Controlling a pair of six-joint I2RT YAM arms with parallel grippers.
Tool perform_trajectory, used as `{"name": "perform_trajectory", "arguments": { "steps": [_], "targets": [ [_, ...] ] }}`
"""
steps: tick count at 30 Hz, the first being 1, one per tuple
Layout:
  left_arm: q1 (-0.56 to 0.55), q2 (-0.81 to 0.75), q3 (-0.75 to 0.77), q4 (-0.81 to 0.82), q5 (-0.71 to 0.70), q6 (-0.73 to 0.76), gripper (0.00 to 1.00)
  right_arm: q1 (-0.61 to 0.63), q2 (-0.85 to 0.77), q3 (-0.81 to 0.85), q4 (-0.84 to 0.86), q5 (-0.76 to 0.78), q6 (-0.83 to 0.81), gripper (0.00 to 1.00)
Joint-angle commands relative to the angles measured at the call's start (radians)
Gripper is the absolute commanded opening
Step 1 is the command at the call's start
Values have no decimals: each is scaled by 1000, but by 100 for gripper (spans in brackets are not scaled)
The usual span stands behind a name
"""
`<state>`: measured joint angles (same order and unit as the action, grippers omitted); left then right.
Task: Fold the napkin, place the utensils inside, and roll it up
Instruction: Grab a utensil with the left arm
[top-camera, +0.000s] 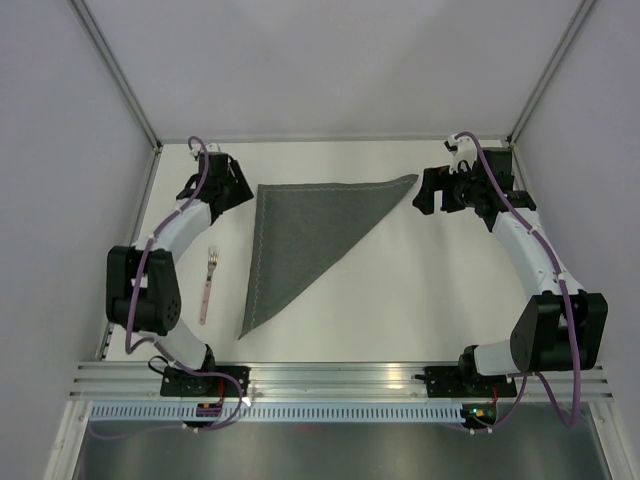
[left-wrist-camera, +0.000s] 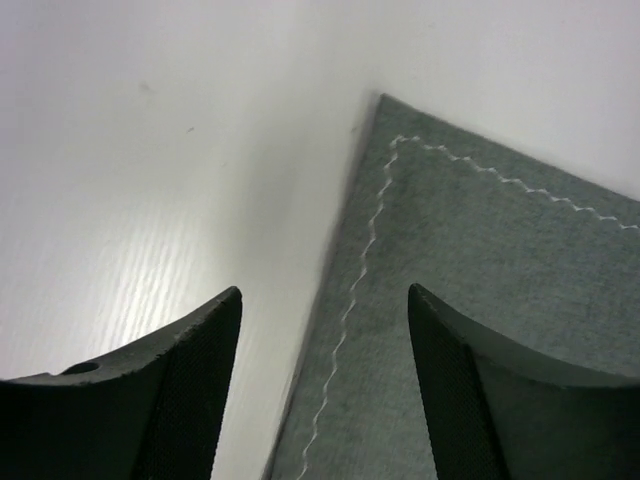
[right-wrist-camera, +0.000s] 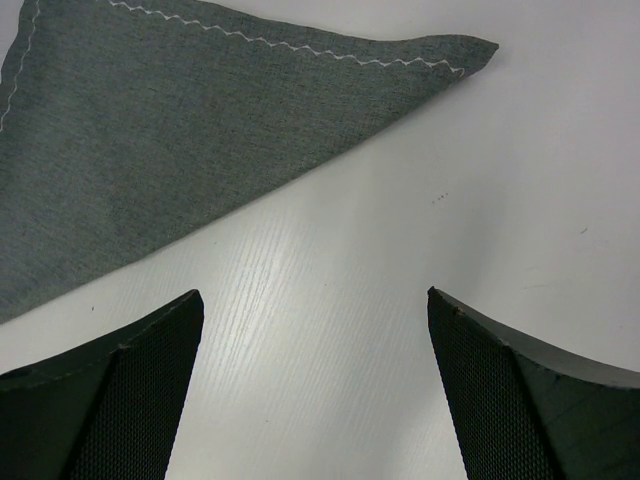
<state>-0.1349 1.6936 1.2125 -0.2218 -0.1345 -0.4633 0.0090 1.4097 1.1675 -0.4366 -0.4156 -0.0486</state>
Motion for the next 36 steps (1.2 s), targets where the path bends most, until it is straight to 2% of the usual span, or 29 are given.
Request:
{"name": "perform_trajectory", "arguments": {
  "steps": [1, 5, 8, 12, 14, 18, 22, 26, 33, 36],
  "targets": [
    [15, -171, -155, -108, -155, -57, 69, -3, -14, 27, -16, -32, 13, 97],
    [47, -310, -270, -215, -209, -129, 66, -3, -23, 31, -24, -60, 23, 97],
    [61, -344, -295, -327, -244, -175, 65, -1, -29, 31, -28, -72, 26, 97],
    [69, -388, -300, -430, -284, -170, 66, -1, -37, 29, -28, -81, 30, 97],
    [80, -390, -297, -451, -283, -122, 66, -3, -38, 29, -28, -87, 32, 97],
    [93, -348, -286, -449, -241, -2, 63, -3, -41, 29, -28, -94, 36, 97],
    [100, -254, -294, -450, -206, 84, 56, -1, -41, 27, -27, -94, 36, 97],
    [118, -194, -286, -452, -120, 103, 54, -1, -40, 24, -25, -91, 35, 97],
    [132, -66, -246, -472, -80, 117, 51, -3, -17, 26, -27, -94, 33, 97],
    [172, -31, -238, -473, -74, 121, 49, -3, -6, 27, -30, -94, 33, 97]
  ]
}}
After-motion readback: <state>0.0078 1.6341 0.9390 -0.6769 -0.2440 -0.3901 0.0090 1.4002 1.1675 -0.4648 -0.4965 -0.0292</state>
